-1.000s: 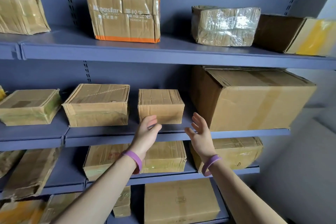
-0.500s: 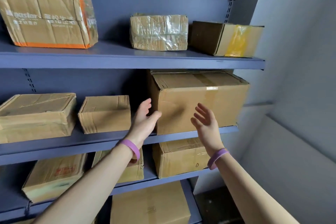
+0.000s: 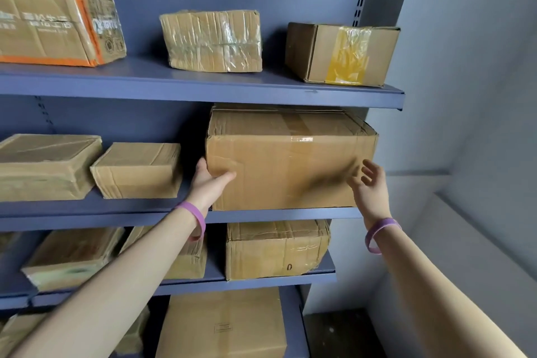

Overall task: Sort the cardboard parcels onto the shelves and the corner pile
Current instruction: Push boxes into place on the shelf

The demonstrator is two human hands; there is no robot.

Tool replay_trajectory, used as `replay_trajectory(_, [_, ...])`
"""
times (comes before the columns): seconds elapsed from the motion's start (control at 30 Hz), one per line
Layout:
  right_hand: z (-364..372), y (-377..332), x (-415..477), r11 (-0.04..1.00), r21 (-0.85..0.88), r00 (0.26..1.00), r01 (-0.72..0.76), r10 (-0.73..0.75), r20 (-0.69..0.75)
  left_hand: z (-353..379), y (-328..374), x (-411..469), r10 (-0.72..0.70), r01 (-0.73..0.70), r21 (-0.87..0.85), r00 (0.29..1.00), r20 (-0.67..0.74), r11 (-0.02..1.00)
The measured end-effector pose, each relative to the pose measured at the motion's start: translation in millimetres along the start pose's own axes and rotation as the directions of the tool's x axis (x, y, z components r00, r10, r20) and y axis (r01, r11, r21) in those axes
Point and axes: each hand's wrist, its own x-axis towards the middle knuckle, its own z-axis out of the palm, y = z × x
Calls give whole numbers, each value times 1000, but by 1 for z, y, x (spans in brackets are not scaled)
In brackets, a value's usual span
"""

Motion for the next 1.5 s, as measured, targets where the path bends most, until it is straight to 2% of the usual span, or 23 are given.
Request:
replay_trajectory(0.13, [-13, 17, 28, 999, -22, 999, -40, 40, -15, 6, -6, 6, -42, 42, 2, 998, -39, 999])
replay_trajectory(0.33, [-10, 29, 55, 997, 38, 980, -63, 55, 192, 12, -22, 15, -43, 40, -69, 999, -33, 997])
replay_trajectory(0.73, [-12, 34, 51, 987, 144, 985, -64, 40, 167, 7, -35, 14, 8, 6, -215, 998, 62, 977])
replay_trajectory(1.07, [-48, 15, -68, 988, 154, 997, -12, 1, 71, -39, -46, -84, 57, -20, -266, 990, 131, 964])
replay_trajectory(1.5, [-108, -33, -271, 982, 189, 998, 9, 3, -61, -127, -43, -242, 138, -96, -210, 971, 195, 973])
